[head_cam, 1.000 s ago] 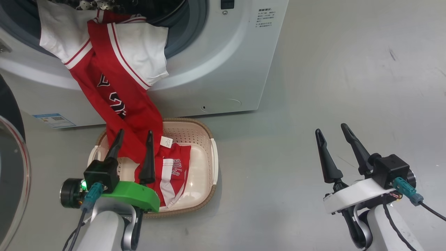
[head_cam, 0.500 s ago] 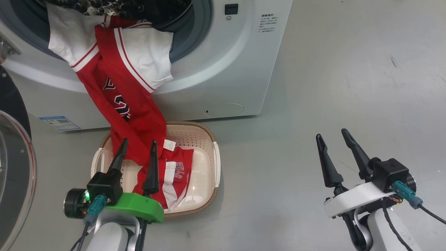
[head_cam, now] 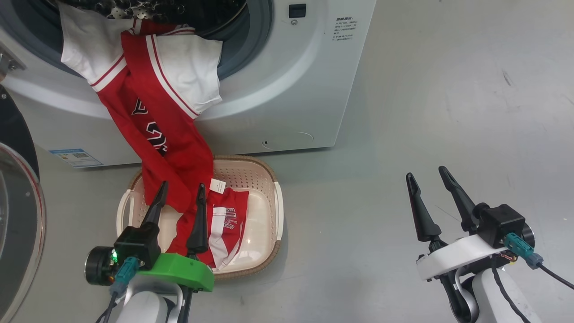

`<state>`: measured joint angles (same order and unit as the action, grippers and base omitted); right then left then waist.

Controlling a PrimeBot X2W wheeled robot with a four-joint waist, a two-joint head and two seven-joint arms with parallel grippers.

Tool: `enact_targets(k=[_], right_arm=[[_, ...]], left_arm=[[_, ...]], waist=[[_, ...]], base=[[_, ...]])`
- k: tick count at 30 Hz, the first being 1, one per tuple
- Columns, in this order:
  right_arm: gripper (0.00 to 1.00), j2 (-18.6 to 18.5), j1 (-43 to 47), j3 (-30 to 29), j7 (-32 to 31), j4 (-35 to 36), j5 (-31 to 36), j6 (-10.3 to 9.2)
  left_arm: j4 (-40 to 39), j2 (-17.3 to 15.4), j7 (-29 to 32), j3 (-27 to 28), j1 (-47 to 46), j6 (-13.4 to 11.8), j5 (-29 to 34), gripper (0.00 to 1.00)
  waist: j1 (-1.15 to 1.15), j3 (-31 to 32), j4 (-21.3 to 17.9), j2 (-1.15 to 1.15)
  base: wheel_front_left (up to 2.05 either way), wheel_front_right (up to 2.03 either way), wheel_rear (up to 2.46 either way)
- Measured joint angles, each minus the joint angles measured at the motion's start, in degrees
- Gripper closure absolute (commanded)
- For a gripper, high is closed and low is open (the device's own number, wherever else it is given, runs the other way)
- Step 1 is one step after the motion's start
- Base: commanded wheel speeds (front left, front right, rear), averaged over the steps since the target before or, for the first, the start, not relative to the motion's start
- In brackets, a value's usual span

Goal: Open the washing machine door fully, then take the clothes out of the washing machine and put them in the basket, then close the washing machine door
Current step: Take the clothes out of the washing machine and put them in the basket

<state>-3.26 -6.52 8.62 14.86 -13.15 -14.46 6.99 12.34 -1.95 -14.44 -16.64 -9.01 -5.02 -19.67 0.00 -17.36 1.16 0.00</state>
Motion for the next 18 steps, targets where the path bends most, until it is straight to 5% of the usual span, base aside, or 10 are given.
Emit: enact_targets(k=[18], right_arm=[[0.00, 0.1, -0.8, 1.9, 0.0, 1.3, 0.1, 0.00]], left_arm=[[0.5, -0.1, 0.1, -0.4, -0.1, -0.5, 1.1, 0.00]], waist=[[0.00, -3.3, -0.7, 0.00]], base=[[0.00, 0.00, 0.00]])
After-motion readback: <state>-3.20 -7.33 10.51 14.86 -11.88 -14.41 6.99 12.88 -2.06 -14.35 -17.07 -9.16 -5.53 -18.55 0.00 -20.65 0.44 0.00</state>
